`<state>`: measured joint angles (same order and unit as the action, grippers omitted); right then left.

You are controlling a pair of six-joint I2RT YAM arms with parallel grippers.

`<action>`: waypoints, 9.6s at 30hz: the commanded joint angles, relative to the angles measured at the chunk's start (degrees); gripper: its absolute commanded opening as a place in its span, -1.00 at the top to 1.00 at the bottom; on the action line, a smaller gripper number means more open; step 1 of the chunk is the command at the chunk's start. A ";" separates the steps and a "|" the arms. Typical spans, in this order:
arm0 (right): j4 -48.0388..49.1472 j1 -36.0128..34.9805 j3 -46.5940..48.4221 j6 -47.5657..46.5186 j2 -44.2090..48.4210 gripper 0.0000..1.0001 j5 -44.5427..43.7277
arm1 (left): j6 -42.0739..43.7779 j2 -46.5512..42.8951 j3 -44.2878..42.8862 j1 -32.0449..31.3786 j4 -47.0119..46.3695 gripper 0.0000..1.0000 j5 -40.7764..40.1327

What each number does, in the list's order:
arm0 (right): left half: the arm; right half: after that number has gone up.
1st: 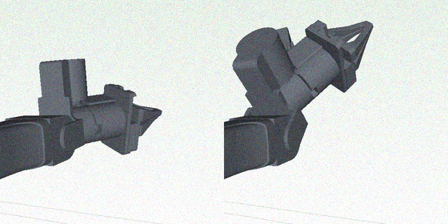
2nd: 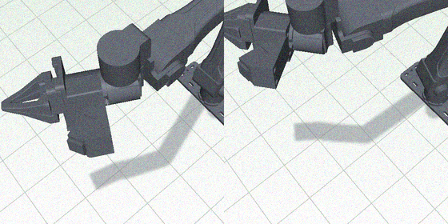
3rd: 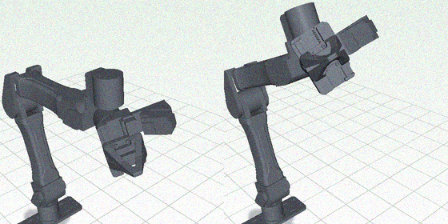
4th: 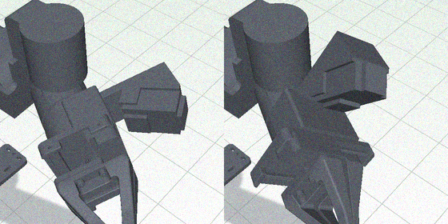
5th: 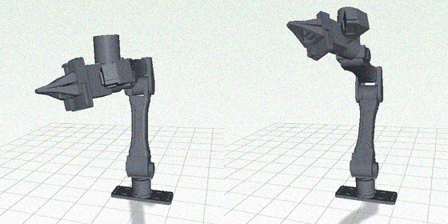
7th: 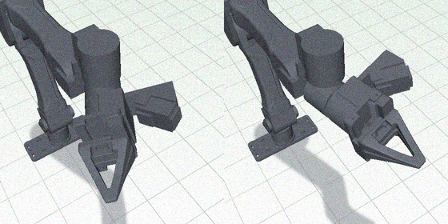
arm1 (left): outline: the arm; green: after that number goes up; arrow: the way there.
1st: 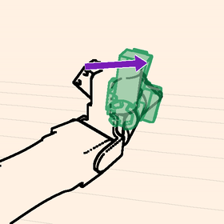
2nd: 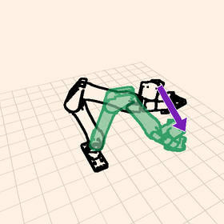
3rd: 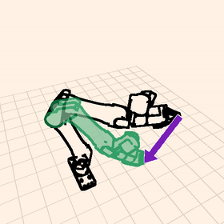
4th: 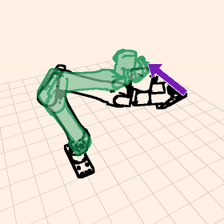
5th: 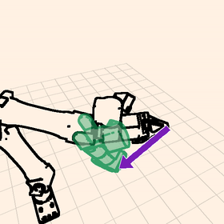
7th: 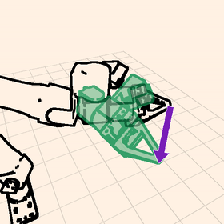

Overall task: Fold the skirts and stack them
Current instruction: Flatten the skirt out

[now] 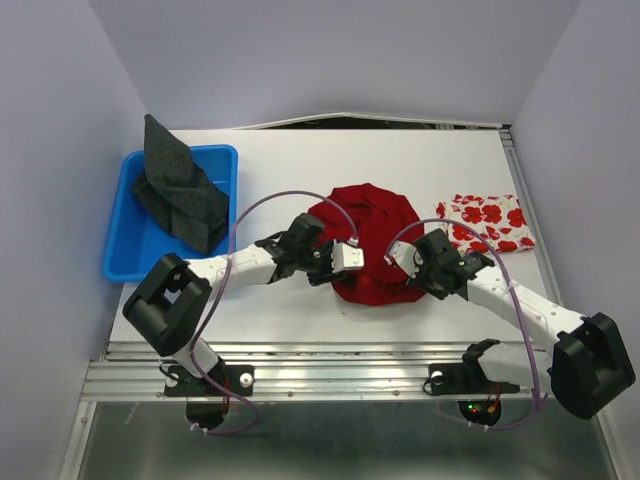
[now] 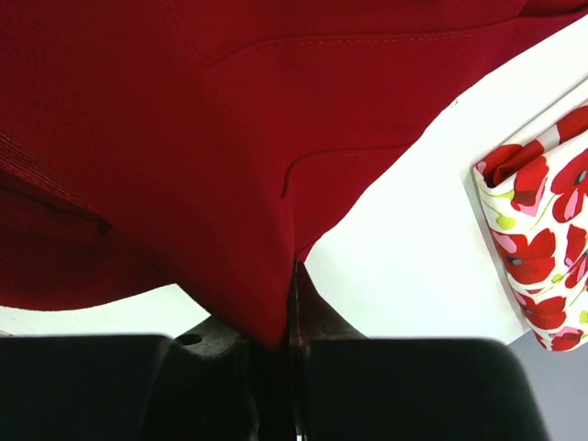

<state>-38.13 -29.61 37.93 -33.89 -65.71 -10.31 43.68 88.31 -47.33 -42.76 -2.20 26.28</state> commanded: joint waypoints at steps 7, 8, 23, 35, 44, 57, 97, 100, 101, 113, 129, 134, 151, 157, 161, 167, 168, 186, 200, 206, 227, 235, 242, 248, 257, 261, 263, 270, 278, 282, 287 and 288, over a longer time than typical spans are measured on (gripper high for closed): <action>1.74 0.51 4.16 1.90 0.67 0.99 -1.38 | -12.65 10.12 -10.59 -0.57 1.92 0.38 -4.48; 1.74 0.51 4.25 2.07 0.76 0.99 -1.73 | -12.92 10.21 -10.76 -0.48 2.11 0.52 -5.10; 1.40 12.81 32.18 -11.71 -5.72 0.99 -2.88 | 4.98 -1.04 -45.28 18.59 35.74 1.00 -21.27; -1.69 13.35 25.13 -27.54 -6.45 0.99 3.36 | 25.05 -12.37 -27.75 7.19 56.78 1.00 -14.51; -0.64 12.82 9.71 -29.21 -4.25 0.99 6.70 | 17.76 -5.96 -20.34 6.20 45.09 0.23 -5.91; -1.86 7.54 2.24 -23.77 -0.21 0.99 5.56 | 23.39 -25.46 3.10 3.58 27.62 -0.90 -1.23; -0.72 7.02 8.28 -24.30 5.08 0.99 3.80 | 4.68 -19.94 -8.07 1.60 13.94 1.00 -4.93; -1.33 7.71 17.59 -23.59 -0.10 0.99 3.45 | 0.36 -19.15 -17.31 11.63 17.92 1.00 -1.24; -1.68 7.72 20.14 -23.59 -1.68 0.99 3.45 | -0.43 -18.97 -19.10 13.48 18.36 1.00 -0.54; -23.90 9.74 59.79 -22.01 -19.81 0.99 5.47 | -8.09 -20.01 -29.57 21.49 20.82 1.00 1.05; -41.24 9.74 70.24 -24.05 1.65 0.99 14.61 | -13.00 -45.69 -35.37 21.49 42.19 1.00 13.27; -36.77 9.74 71.43 -23.68 -3.54 0.99 10.76 | -18.44 -42.45 -34.33 21.49 39.74 1.00 9.07; -5.70 10.27 76.73 -14.73 -47.37 -0.83 -5.70 | -33.49 4.82 -50.38 22.63 28.55 -0.11 -16.34; -16.88 10.27 83.19 -8.75 -48.99 -0.82 1.85 | -31.03 2.93 -49.01 25.10 29.10 -0.15 -17.15; -20.05 10.27 75.73 -4.70 -48.02 -0.38 8.62 | -30.50 2.13 -42.95 25.01 29.09 -0.10 -13.28; -17.43 10.27 67.36 -0.67 -50.39 -0.22 15.49 | -29.10 5.90 -39.24 25.01 30.57 0.03 -6.08; -16.20 10.27 67.71 0.13 -51.17 -0.22 15.67 | -28.92 6.43 -39.07 25.01 30.85 0.04 -5.20; -24.88 13.70 61.40 5.33 -64.28 0.28 26.12 | -27.86 19.43 -32.39 24.66 32.87 0.36 -5.98; -19.88 13.70 59.08 11.88 -47.49 -0.04 27.18 | -22.41 5.74 -24.29 23.08 35.09 0.40 -2.63; -14.45 15.37 62.97 21.23 -47.75 0.00 23.24 | -19.25 10.37 -41.91 23.08 33.04 -0.16 -5.71; -3.27 17.74 57.08 21.50 -53.55 0.01 21.99 | -18.28 38.77 -63.15 23.69 32.61 -0.30 -10.55; -0.99 17.74 54.44 19.48 -53.38 0.03 25.42 | -18.90 41.23 -65.61 23.69 31.20 -0.16 -7.92; 0.60 17.74 53.65 17.46 -53.64 0.15 26.92 | -18.98 43.70 -68.07 23.60 31.99 -0.02 -7.21; 0.78 17.74 54.97 16.75 -55.58 0.34 28.67 | -19.69 46.16 -70.79 23.60 33.04 0.04 -7.03; -0.45 17.74 53.74 16.31 -52.60 0.99 32.27 | -21.62 44.85 -70.54 24.04 34.19 1.00 -6.07; -1.33 20.45 50.05 17.63 -47.69 0.99 36.66 | -22.41 38.44 -64.57 27.02 33.66 1.00 -3.26; -3.26 25.10 48.21 18.42 -46.35 0.99 41.67 | -23.20 34.92 -62.10 30.18 33.92 1.00 -1.24; -7.66 33.12 48.02 20.61 -51.79 0.99 51.85 | -24.16 40.17 -71.21 33.71 39.02 1.00 1.74; -5.29 32.59 47.68 23.60 -53.29 0.99 51.09 | -25.13 46.77 -81.16 26.69 35.44 0.79 -0.17; -0.90 31.98 43.20 26.07 -50.93 0.99 42.76 | -27.77 48.44 -85.63 25.89 33.74 0.18 -2.98; -0.54 31.98 36.97 24.75 -45.75 0.99 29.04 | -22.85 40.29 -79.52 25.98 38.93 0.06 -6.86; -0.63 31.98 35.73 23.44 -44.43 0.99 28.07 | -22.59 37.92 -76.54 25.98 39.20 0.06 -6.86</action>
<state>-38.87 2.02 78.56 -7.99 -115.94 30.94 17.93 137.69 -128.29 -18.00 34.52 22.63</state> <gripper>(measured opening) 0.031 0.466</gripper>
